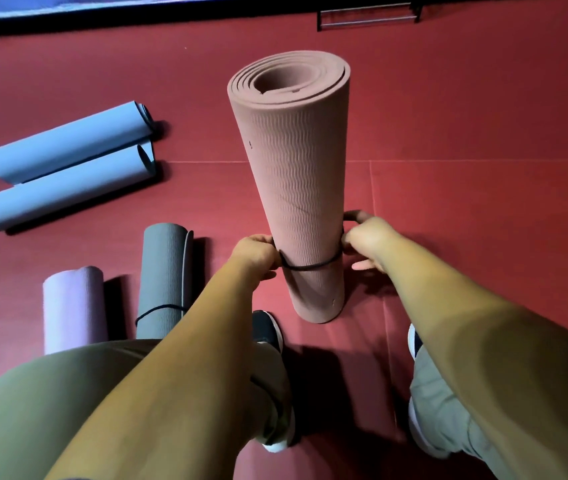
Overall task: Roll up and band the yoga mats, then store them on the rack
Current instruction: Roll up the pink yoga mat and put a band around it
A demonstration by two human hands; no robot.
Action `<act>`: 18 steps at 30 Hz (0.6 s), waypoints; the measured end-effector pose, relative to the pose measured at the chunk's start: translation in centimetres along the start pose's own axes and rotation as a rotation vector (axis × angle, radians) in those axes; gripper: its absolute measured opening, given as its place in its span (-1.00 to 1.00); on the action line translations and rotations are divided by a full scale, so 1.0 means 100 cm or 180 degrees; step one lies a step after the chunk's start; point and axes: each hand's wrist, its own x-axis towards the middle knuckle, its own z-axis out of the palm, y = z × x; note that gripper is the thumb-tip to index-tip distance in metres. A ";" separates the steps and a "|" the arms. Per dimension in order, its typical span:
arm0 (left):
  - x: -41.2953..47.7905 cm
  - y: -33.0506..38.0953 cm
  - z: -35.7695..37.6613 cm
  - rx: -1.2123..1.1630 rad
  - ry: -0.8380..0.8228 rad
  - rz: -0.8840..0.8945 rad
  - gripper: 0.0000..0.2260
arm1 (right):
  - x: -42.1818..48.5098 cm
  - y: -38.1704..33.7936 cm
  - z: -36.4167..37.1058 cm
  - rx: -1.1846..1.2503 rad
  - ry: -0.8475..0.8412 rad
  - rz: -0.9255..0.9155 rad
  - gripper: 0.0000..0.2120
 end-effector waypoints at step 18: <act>0.001 0.024 -0.002 0.1038 0.0093 0.0132 -0.80 | 0.006 -0.001 -0.021 -0.1349 -0.0085 -0.0536 -0.78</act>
